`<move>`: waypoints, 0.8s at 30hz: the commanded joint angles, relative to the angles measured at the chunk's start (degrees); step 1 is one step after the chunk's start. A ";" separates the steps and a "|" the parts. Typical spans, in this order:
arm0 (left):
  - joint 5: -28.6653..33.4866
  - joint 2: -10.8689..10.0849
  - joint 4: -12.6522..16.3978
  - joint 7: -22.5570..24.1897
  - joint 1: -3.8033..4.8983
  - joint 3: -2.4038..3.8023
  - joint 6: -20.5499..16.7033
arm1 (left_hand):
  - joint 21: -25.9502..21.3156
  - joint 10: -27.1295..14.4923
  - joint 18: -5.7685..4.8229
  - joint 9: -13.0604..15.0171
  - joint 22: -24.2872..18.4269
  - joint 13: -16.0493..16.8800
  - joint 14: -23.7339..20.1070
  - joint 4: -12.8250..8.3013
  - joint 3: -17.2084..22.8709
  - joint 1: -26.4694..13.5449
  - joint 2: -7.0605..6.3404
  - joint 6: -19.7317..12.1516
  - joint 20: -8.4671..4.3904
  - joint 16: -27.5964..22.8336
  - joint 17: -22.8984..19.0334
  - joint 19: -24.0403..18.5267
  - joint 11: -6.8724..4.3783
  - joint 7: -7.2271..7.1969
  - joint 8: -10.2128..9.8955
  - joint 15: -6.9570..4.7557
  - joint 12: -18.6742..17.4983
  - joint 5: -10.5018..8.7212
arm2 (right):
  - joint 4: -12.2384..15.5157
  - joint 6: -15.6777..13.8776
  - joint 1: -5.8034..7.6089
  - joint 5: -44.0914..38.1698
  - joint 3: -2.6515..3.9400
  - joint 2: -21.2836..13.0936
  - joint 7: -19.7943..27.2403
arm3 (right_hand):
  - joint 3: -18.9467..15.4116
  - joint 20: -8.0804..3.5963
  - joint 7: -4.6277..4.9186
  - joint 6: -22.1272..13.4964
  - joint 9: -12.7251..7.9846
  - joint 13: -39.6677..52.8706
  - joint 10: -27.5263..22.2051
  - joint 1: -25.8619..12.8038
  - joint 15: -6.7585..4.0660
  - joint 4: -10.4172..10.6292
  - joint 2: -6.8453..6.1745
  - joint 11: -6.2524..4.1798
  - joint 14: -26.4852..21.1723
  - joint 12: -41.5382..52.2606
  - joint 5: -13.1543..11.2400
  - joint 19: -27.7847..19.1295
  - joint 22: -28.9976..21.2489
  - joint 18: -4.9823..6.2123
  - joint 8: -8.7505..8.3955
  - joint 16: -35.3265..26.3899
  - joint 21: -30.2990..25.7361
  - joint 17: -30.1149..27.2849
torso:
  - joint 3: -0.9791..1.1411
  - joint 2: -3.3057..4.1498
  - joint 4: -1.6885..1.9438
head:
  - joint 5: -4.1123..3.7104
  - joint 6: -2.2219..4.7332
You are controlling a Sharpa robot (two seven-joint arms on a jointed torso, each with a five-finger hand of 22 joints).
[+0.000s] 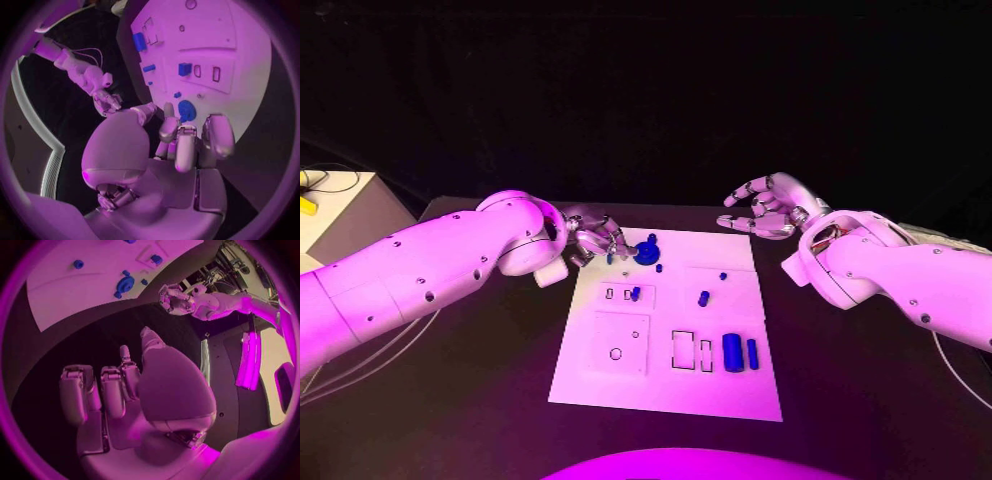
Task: Assemble the parts on the task board
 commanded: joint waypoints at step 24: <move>-8.58 9.73 -6.09 -15.77 5.13 -6.32 16.73 | -1.41 -5.69 -0.27 5.36 -2.72 -5.87 4.15 0.32 -5.98 -8.97 -0.50 -3.78 0.33 -1.13 10.48 -1.66 0.90 0.98 0.20 0.64 -3.60 -0.05 | -3.58 3.23 0.56 4.58 0.19 0.11 0.95 | -0.49 -0.40 0.16 -1.02 0.14 5.80 -0.13 -1.88 -0.25 0.16 0.02 -0.23 5.84 -0.36 -0.18 4.21 12.08 0.83 0.27 -0.35 -0.56 14.21 | 0.32 0.15 0.03 | 0.20 -1.15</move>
